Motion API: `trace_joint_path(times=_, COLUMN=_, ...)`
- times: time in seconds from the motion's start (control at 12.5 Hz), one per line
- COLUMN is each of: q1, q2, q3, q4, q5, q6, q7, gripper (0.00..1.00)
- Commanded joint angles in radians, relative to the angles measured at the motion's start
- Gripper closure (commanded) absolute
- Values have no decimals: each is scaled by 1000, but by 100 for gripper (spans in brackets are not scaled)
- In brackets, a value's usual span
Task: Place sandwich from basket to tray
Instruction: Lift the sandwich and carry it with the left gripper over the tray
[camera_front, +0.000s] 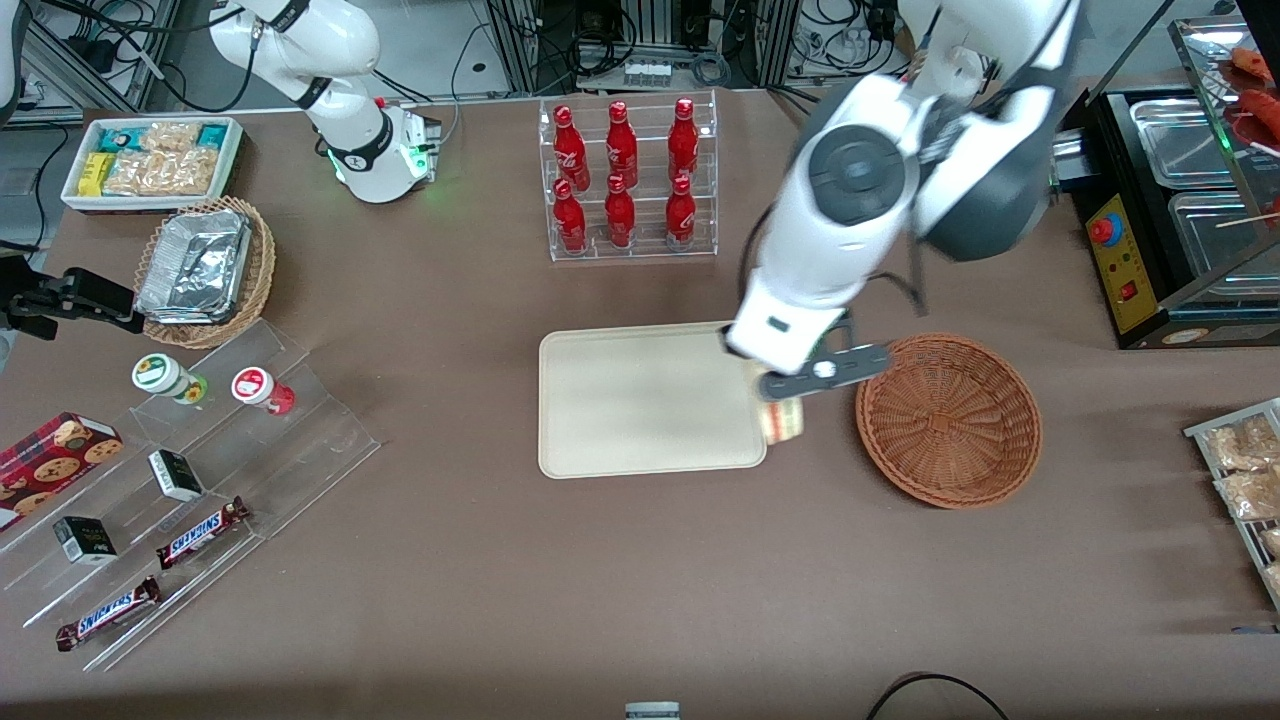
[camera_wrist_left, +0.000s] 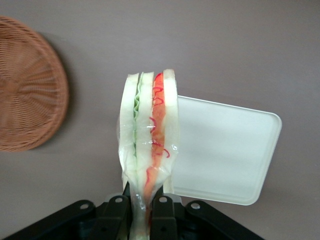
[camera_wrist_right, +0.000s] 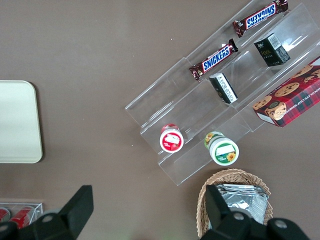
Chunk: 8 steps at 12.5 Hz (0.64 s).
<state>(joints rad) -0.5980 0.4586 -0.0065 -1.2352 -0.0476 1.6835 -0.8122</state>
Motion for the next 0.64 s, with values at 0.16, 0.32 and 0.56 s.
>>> trace_joint_path(times=0.16, q1=-49, q2=144, q3=-50, q4=72, q5=-9, q6=110, q7=-12, gripper=100)
trace_joint_path(times=0.32, q1=-62, q2=176, q3=-61, q4=72, q5=-9, q6=139, q7=2, gripper=100)
trace_joint_path(times=0.56, q1=-74, q2=228, q3=-75, q4=72, q5=-8, q6=171, q7=5, gripper=100)
